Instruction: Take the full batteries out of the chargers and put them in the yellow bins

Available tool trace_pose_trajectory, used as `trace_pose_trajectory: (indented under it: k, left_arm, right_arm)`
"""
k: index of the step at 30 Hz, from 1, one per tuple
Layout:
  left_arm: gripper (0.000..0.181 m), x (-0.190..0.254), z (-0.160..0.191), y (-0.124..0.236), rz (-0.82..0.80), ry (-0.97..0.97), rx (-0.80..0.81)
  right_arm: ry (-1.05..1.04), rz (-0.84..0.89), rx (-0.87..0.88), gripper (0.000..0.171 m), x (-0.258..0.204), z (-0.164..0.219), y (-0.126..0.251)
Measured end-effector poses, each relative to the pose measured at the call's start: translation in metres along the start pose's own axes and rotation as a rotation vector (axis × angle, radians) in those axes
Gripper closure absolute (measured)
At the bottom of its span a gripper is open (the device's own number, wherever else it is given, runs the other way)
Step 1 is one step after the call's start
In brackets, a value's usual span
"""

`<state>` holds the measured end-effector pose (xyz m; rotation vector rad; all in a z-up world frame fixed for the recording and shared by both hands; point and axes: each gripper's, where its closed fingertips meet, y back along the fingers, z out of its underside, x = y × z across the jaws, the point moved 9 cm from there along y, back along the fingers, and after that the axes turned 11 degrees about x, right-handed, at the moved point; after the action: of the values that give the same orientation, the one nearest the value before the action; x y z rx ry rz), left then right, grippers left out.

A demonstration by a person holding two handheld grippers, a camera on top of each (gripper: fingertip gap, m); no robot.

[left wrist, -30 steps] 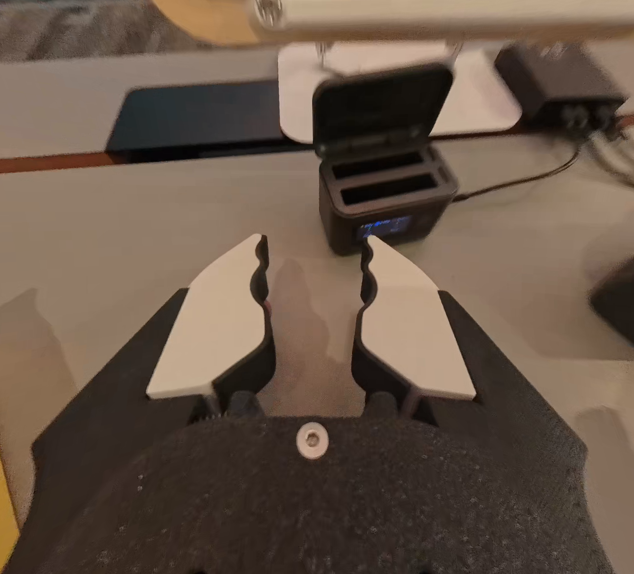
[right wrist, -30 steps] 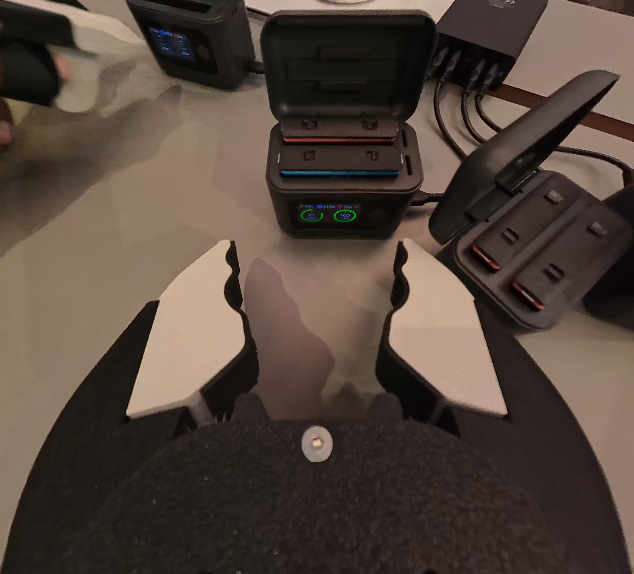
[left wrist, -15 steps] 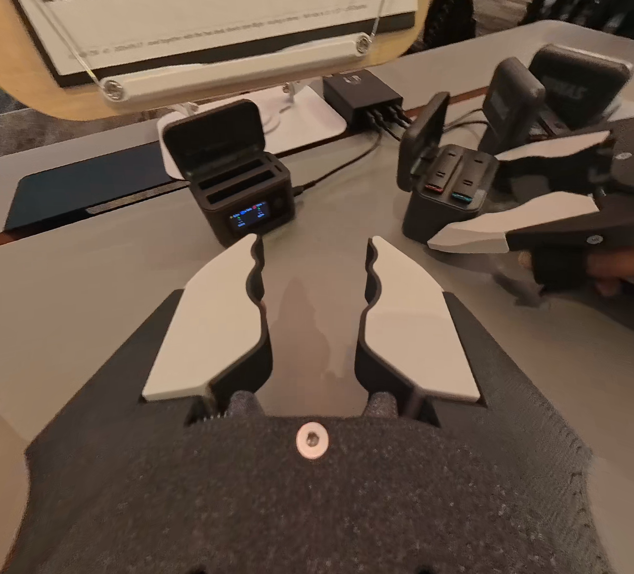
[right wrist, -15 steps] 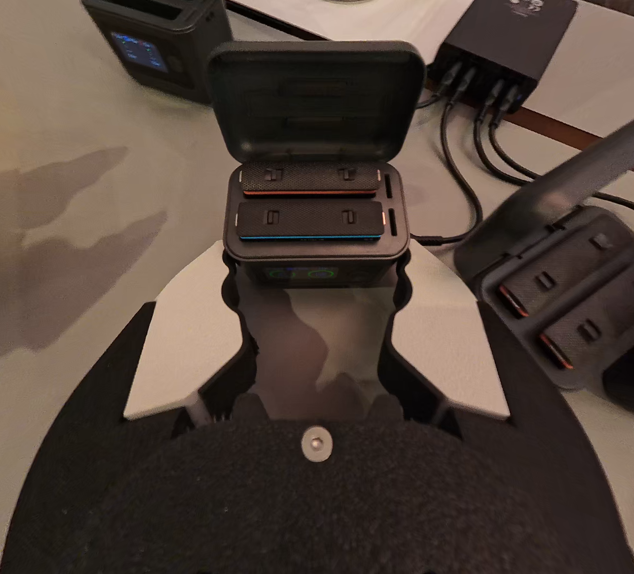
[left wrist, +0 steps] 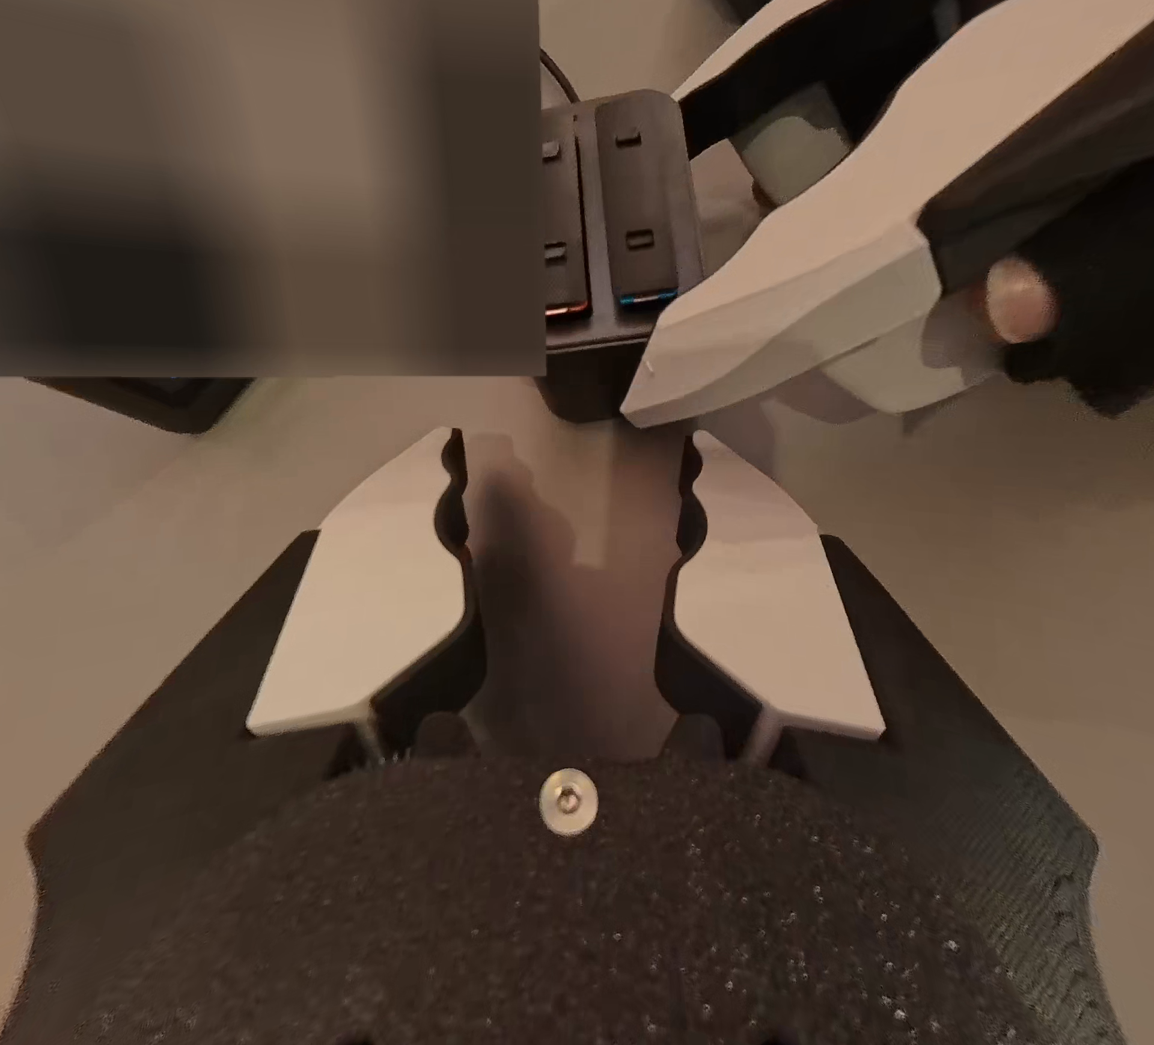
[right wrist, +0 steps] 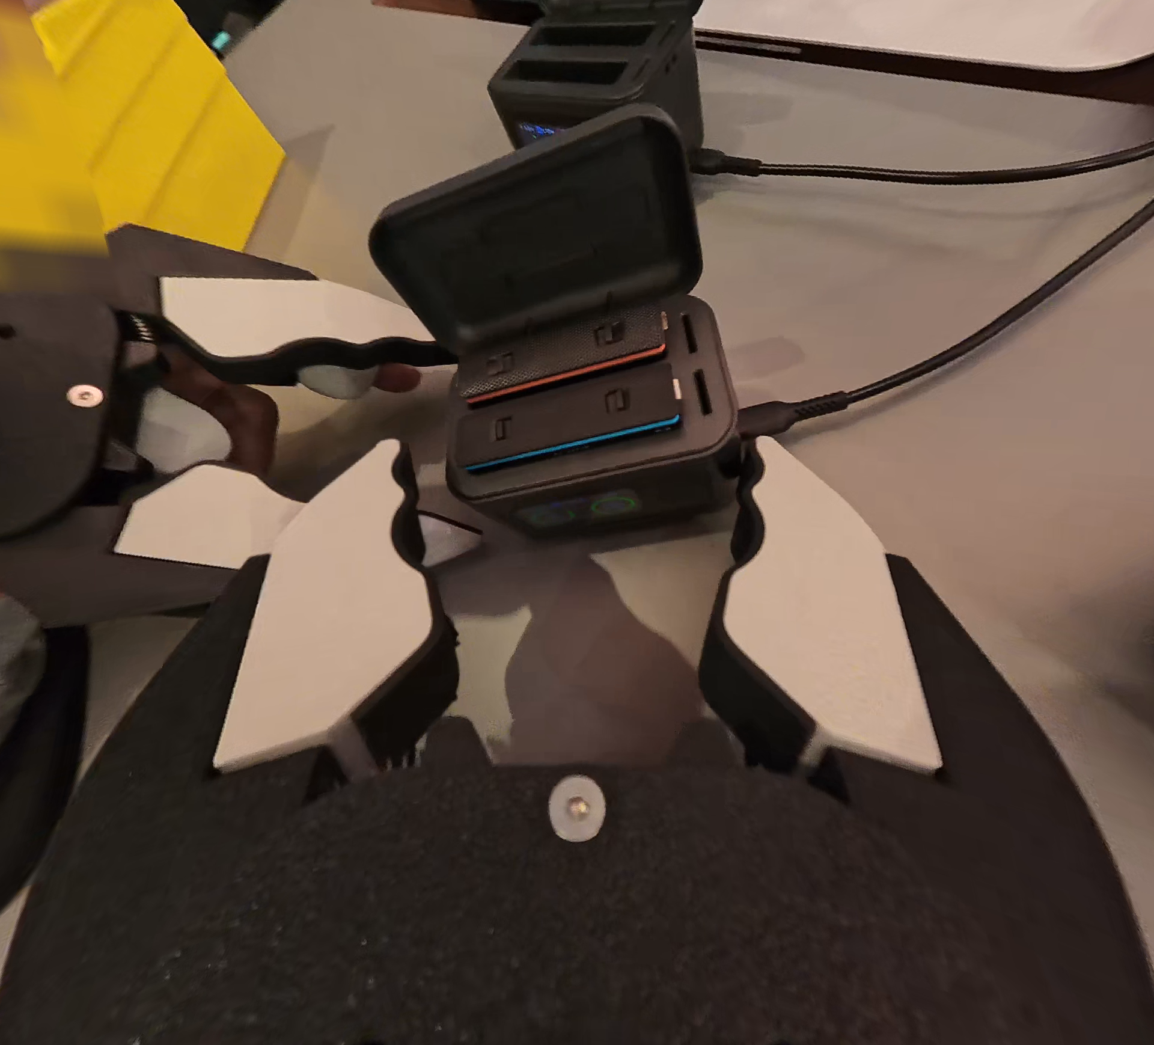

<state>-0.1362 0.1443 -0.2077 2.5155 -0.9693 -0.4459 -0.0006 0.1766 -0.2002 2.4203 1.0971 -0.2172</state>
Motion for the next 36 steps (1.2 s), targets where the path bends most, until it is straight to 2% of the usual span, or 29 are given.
trace_pose_trajectory:
  k: [3, 5, 9, 11, 13, 20, 24, 31, 36]
  left_arm:
    - [0.114, 0.006, -0.002, -0.007, 0.005, 0.041, 0.013]
    - [0.113, 0.011, -0.006, -0.012, -0.017, 0.072, 0.031]
    - [0.113, 0.012, -0.013, -0.024, -0.116, 0.091, 0.024]
    - [0.126, 0.009, -0.013, -0.026, -0.101, 0.107, 0.019]
    - [0.126, 0.005, -0.012, -0.026, -0.064, 0.108, 0.025]
    - [0.126, -0.006, -0.011, -0.027, 0.009, 0.093, 0.035]
    - [0.126, -0.006, -0.011, -0.027, 0.021, 0.086, 0.039]
    - [0.126, -0.005, -0.011, -0.026, 0.031, 0.076, 0.042]
    - [0.126, -0.004, -0.010, -0.025, 0.024, 0.055, 0.039]
  right_arm:
    - [-0.106, -0.082, 0.044, 0.063, 0.002, -0.003, 0.004]
    - [-0.191, -0.134, 0.091, 0.062, 0.006, -0.007, 0.008]
    - [-0.204, -0.192, 0.154, 0.072, 0.010, -0.017, 0.016]
    - [-0.171, -0.199, 0.174, 0.079, 0.012, -0.021, 0.021]
    - [-0.115, -0.198, 0.197, 0.093, 0.013, -0.027, 0.028]
    - [0.156, 0.012, 0.240, 0.105, 0.022, -0.035, 0.041]
    - [0.264, 0.084, 0.225, 0.103, 0.007, -0.030, 0.035]
    - [0.318, 0.163, 0.181, 0.095, -0.011, -0.015, 0.015]
    - [0.328, 0.167, 0.156, 0.098, -0.014, -0.011, 0.005]
